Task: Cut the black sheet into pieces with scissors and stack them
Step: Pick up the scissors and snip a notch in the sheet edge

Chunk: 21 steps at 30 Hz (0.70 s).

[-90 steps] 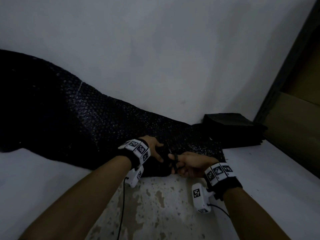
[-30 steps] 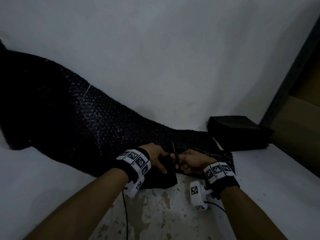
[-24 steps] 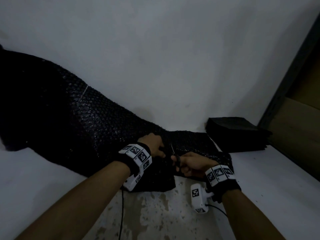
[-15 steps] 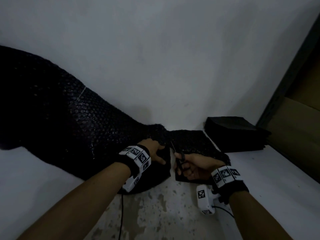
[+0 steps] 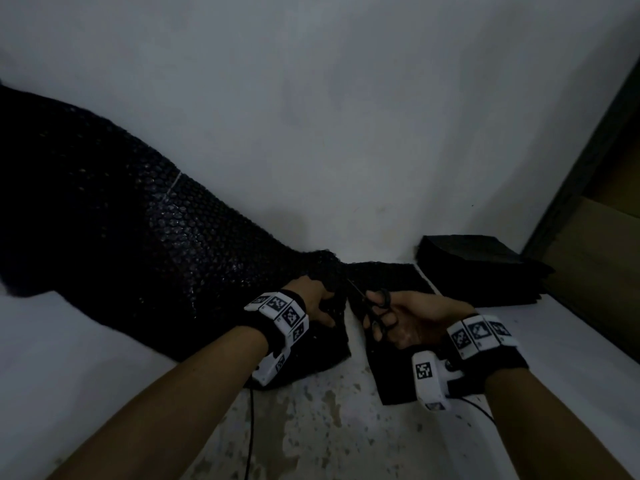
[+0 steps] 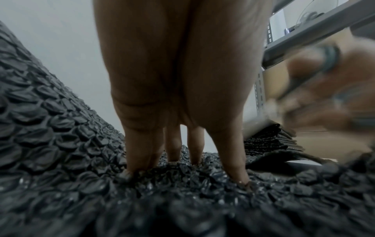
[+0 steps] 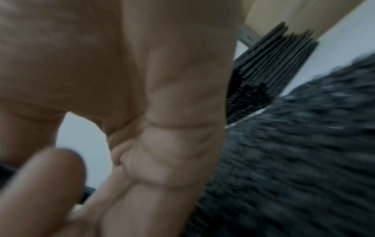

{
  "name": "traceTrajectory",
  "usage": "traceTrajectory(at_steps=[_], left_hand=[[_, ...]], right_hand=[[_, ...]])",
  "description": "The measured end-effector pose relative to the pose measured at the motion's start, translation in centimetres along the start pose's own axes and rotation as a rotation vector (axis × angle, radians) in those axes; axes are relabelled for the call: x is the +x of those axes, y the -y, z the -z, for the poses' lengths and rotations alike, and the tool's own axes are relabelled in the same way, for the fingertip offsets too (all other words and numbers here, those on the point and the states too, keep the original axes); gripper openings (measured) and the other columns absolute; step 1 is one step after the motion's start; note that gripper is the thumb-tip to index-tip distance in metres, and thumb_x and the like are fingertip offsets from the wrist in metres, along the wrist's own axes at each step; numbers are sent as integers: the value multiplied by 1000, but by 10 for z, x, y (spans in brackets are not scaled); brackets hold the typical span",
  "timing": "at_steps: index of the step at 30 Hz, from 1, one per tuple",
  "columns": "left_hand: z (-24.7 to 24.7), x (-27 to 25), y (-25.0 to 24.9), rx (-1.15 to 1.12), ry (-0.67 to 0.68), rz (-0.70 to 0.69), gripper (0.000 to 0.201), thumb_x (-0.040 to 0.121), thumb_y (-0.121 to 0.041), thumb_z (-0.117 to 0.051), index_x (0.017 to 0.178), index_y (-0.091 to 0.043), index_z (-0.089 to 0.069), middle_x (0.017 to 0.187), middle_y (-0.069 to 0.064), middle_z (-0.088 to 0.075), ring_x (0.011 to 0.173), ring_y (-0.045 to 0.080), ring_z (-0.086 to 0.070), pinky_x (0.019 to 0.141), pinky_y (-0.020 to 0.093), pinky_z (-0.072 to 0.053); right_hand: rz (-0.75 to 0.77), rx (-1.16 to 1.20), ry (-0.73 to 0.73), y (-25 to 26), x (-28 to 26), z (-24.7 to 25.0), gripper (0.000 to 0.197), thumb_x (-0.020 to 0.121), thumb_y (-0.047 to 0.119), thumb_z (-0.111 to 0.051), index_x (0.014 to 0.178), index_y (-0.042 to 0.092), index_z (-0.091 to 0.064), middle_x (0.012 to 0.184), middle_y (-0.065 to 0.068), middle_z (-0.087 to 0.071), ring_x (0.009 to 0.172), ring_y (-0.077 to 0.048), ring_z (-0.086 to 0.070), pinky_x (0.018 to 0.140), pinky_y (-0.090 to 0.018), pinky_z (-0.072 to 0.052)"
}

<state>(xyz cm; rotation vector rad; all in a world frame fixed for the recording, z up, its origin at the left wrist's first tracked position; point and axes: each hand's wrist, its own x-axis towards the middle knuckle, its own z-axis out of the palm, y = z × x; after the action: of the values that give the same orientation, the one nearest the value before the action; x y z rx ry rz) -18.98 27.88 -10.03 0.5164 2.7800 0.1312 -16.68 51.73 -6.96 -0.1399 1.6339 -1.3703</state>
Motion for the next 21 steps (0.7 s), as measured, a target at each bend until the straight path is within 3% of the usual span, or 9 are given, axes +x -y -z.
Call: traceTrajectory(at_steps=[2, 5, 8, 12, 21], left_hand=[[0, 1, 0, 2, 10, 11, 81, 90, -55, -63, 155, -16, -33, 148, 11, -47, 129, 30, -49, 106, 36, -43], [0, 2, 1, 7, 15, 18, 77, 92, -53, -61, 155, -19, -32, 148, 11, -47, 130, 31, -49, 106, 38, -44], [0, 3, 1, 12, 23, 25, 72, 95, -49, -60, 154, -20, -34, 147, 11, -48, 129, 31, -49, 107, 39, -43], [1, 2, 1, -10, 15, 27, 69, 95, -46, -61, 153, -18, -36, 147, 10, -48, 130, 31, -49, 107, 39, -43], [-1, -3, 3, -48, 3, 22, 85, 85, -57, -68, 153, -18, -36, 142, 10, -53, 124, 28, -54, 105, 37, -46]], right_hand=[[-53, -31, -23, -10, 5, 1, 58, 70, 62, -79, 91, 8, -73, 82, -7, -57, 51, -10, -42, 50, -21, -33], [-83, 1, -54, -18, 9, -2, 51, 85, 56, -59, 89, 7, -72, 81, -7, -61, 51, -10, -41, 49, -21, -34], [-70, 21, -72, -19, 9, -3, 50, 90, 53, -53, 91, 6, -71, 80, -8, -64, 51, -10, -42, 48, -20, -34], [-74, 13, -95, -17, 11, -5, 49, 88, 53, -55, 87, 8, -72, 79, -7, -66, 51, -9, -44, 48, -19, -34], [-49, -29, -123, -8, 39, -1, 51, 86, 55, -59, 97, 6, -65, 77, -6, -66, 52, -8, -42, 46, -17, -30]])
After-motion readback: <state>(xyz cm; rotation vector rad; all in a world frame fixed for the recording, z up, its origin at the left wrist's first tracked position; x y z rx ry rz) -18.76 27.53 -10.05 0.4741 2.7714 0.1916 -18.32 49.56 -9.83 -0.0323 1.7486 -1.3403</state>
